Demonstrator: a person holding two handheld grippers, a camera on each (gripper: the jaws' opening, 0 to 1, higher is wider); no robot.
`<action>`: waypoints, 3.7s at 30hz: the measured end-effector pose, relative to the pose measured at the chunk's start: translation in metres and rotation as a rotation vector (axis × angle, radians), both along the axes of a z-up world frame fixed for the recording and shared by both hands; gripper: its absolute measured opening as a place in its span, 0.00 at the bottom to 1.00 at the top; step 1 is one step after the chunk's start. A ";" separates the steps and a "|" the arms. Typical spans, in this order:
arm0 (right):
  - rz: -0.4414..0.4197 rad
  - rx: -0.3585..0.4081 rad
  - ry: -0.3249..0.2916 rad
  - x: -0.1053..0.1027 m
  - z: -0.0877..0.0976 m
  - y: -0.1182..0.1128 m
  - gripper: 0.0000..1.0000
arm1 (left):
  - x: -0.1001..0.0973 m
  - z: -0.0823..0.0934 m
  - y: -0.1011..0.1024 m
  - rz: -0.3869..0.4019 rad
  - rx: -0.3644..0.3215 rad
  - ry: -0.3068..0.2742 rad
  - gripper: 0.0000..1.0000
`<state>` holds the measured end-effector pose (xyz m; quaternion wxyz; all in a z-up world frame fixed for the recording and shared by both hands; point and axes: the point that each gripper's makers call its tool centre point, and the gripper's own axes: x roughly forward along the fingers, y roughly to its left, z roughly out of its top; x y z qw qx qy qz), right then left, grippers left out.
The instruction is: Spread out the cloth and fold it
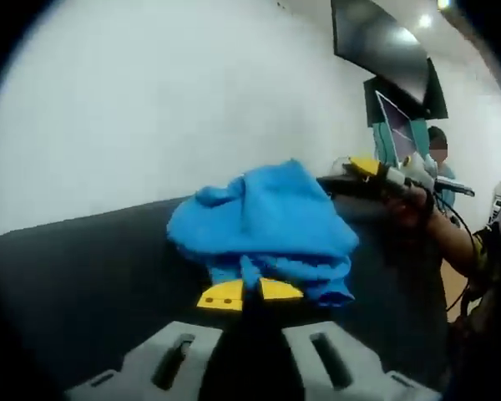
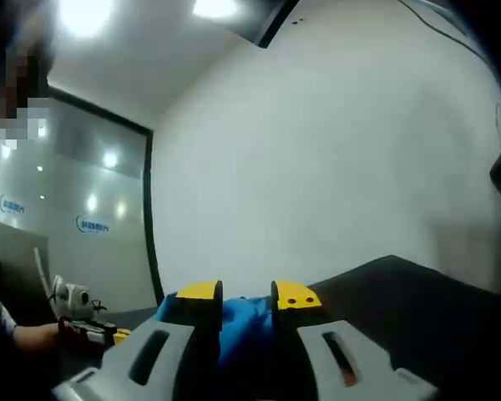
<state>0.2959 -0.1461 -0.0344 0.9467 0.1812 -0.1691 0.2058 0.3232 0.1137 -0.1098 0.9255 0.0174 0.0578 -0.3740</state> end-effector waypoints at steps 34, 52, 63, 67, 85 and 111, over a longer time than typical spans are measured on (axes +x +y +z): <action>0.306 -0.416 0.168 -0.003 -0.051 0.097 0.27 | 0.002 0.093 0.153 0.427 -0.842 -0.301 0.25; 0.314 -0.716 0.180 -0.001 -0.083 0.179 0.25 | 0.003 0.093 0.146 0.415 -0.781 -0.312 0.25; 0.266 -0.708 0.198 0.010 -0.076 0.165 0.00 | 0.003 0.091 0.148 0.415 -0.785 -0.305 0.25; 0.146 -0.633 0.049 0.005 -0.015 0.135 0.00 | 0.004 0.091 0.145 0.410 -0.779 -0.302 0.25; 0.120 -0.494 0.052 -0.007 0.010 0.100 0.33 | 0.005 0.088 0.138 0.406 -0.748 -0.293 0.25; 0.301 -0.707 0.196 0.016 -0.066 0.167 0.37 | 0.004 0.089 0.146 0.405 -0.809 -0.290 0.25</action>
